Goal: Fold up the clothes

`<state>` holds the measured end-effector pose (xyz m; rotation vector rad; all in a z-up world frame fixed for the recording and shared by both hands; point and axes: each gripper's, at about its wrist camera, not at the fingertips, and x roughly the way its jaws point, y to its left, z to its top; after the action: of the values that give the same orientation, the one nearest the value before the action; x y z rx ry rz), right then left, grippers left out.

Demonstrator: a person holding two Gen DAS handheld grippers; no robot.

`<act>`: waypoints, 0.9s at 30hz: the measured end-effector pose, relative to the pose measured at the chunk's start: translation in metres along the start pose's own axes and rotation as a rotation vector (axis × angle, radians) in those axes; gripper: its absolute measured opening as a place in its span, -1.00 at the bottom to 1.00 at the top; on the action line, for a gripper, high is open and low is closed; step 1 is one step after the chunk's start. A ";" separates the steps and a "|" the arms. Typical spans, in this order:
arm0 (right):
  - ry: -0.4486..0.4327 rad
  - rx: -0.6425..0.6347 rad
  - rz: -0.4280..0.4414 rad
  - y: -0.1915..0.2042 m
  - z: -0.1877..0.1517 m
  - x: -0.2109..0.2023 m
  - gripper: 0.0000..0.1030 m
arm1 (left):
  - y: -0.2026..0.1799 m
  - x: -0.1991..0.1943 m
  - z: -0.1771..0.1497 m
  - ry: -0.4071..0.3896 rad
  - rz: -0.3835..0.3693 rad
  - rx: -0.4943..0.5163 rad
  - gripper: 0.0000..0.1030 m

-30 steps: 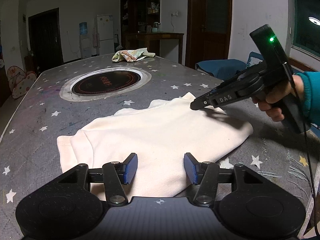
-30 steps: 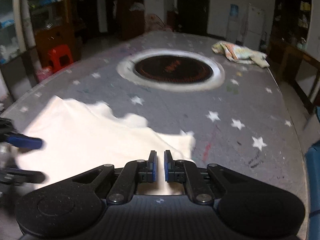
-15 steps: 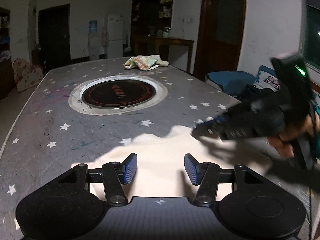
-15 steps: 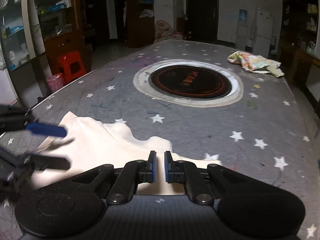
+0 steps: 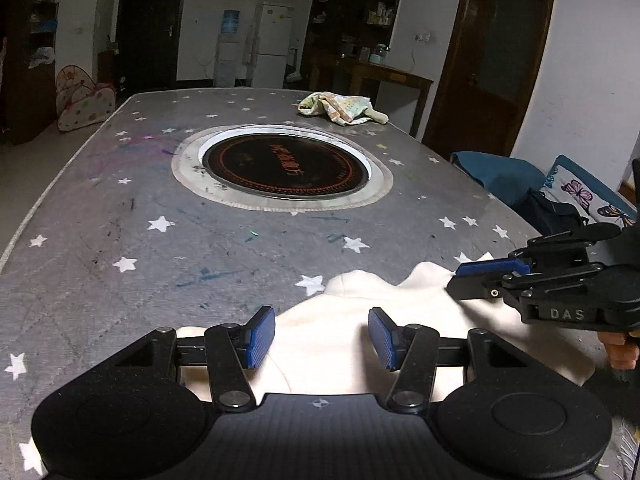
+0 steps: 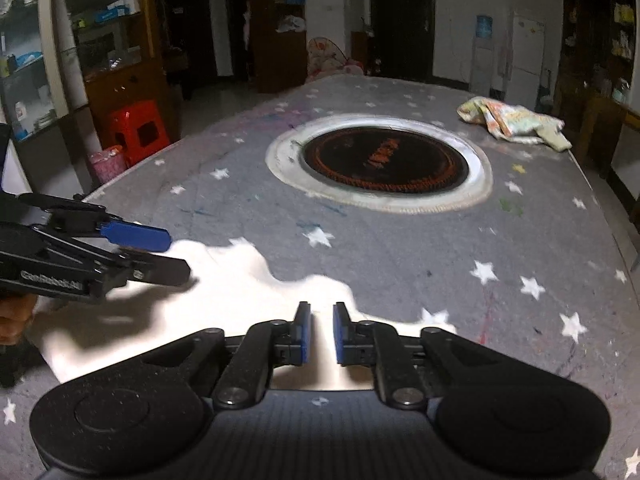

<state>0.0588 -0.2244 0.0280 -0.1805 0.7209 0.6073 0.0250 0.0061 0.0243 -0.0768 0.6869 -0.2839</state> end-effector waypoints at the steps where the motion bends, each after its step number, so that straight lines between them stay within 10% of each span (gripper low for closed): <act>1: -0.006 -0.006 0.009 0.003 0.001 -0.001 -0.69 | 0.000 -0.001 0.000 -0.002 0.005 -0.001 0.08; 13: 0.012 -0.051 0.016 0.032 0.009 0.013 -0.50 | 0.004 -0.020 -0.007 -0.009 0.053 -0.026 0.18; 27: 0.012 -0.169 0.103 0.083 -0.026 -0.033 -0.24 | 0.004 -0.045 -0.019 -0.026 0.096 -0.054 0.82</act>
<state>-0.0231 -0.1815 0.0351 -0.3046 0.6932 0.7667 -0.0193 0.0226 0.0361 -0.0984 0.6700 -0.1717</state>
